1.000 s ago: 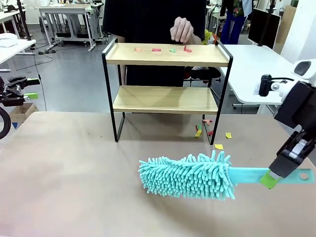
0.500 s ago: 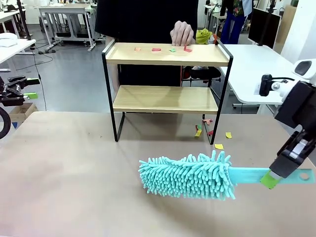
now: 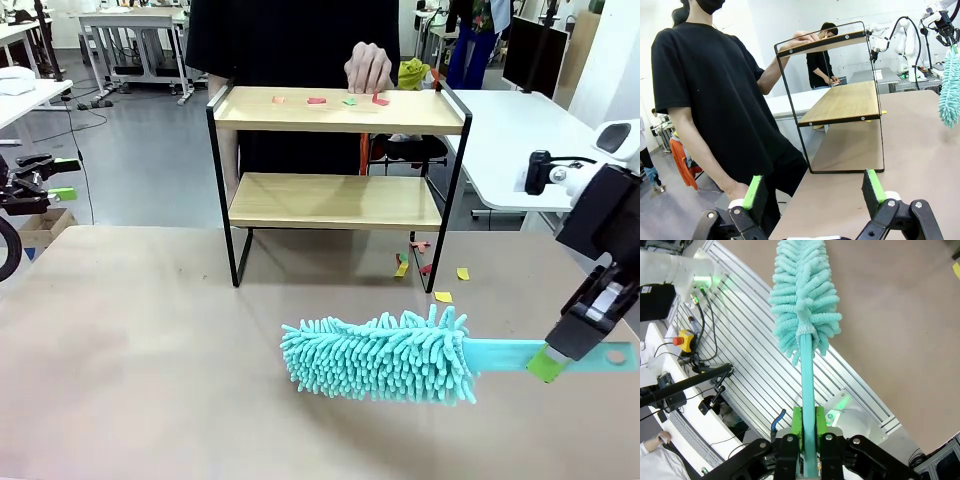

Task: Clean the shelf.
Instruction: Clean the specific section of the Shelf indicated by the human with the Duster.

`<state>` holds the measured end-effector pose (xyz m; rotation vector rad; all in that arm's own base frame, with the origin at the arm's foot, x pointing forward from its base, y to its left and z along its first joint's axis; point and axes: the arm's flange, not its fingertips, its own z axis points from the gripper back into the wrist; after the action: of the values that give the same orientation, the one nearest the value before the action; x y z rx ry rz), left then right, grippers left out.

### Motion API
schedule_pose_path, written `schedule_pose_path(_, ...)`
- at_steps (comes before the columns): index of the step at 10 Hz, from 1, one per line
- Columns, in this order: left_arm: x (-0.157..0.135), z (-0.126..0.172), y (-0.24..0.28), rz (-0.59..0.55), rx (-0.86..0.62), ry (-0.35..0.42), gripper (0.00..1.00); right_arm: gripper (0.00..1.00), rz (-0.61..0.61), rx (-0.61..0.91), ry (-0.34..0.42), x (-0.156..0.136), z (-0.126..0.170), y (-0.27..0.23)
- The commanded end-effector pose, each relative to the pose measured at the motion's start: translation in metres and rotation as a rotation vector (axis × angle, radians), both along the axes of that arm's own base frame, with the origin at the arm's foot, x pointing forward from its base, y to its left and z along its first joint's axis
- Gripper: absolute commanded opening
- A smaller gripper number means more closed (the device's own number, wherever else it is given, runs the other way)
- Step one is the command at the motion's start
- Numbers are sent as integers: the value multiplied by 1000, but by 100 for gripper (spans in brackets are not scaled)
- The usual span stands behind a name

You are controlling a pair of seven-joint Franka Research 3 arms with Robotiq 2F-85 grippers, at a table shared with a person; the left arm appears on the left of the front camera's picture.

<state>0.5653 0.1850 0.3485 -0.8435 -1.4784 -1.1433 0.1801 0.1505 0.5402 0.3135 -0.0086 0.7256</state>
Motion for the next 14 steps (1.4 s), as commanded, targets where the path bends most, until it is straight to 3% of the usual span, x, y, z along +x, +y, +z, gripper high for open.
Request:
schedule_pose_path(1,-2,4,-1,1,0,-4,100,13,-1,23,-11,0,4,1)
schedule_pose_path(4,-2,4,-1,1,0,-4,100,13,0,0,0,0,0,0)
schedule_pose_path(9,-2,4,-1,1,0,-4,100,13,14,294,-85,-16,93,48)
schedule_pose_path(12,-2,4,-1,1,0,-4,100,13,-121,469,-211,-26,156,102)
schedule_pose_path(14,-2,4,-1,1,0,-4,100,13,-286,516,-296,-20,180,142)
